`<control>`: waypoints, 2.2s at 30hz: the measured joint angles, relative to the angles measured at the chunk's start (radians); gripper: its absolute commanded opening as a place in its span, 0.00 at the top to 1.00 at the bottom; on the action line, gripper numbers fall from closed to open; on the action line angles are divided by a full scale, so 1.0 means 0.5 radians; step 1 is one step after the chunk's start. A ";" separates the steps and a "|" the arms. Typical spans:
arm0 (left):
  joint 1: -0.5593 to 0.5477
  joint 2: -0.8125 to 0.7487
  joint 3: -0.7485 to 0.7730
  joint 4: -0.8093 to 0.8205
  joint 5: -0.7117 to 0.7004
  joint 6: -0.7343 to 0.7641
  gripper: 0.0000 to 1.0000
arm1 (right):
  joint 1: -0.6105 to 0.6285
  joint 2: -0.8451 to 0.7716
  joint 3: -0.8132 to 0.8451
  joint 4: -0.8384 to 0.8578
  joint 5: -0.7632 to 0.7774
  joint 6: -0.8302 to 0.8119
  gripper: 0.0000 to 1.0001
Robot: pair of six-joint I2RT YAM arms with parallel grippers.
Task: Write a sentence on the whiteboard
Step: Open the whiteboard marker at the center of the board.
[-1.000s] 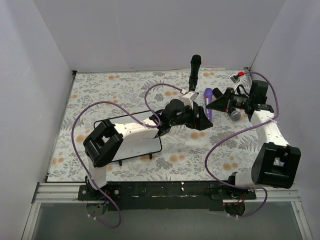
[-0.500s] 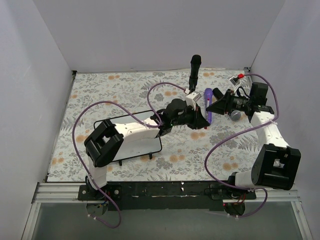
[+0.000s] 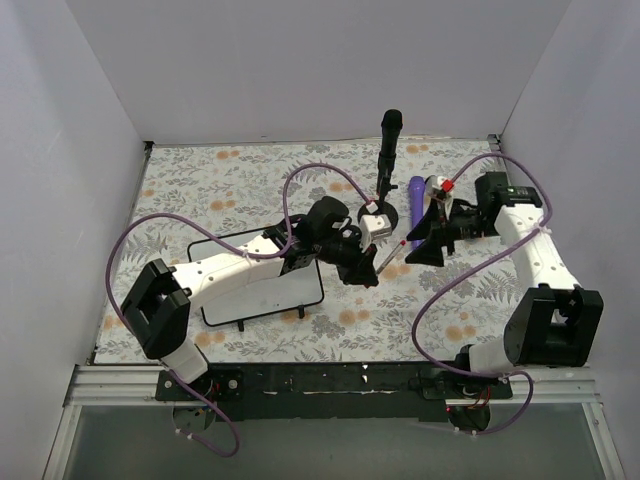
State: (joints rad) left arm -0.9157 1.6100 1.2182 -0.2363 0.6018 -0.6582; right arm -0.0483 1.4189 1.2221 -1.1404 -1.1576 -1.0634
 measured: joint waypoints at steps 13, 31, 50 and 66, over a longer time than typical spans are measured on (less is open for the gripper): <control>0.005 0.039 0.004 -0.352 0.195 0.203 1.00 | 0.539 -0.037 -0.059 -0.191 -0.028 -0.232 0.39; 0.005 0.039 0.011 -0.292 0.204 0.192 1.00 | 0.683 0.022 -0.114 -0.201 0.024 -0.166 0.78; 0.087 -0.561 -0.426 0.180 -0.005 -0.154 0.02 | 0.377 -0.249 -0.233 0.090 -0.027 0.220 0.99; 0.330 -0.429 -0.618 0.717 0.349 -0.398 0.11 | 0.056 -0.626 -0.791 1.243 -0.474 1.660 0.99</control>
State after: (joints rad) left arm -0.7509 1.3956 0.9092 0.1223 0.7765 -0.8574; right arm -0.0200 1.1057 0.8265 -0.5190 -1.3945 -0.2333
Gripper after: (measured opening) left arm 0.947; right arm 0.188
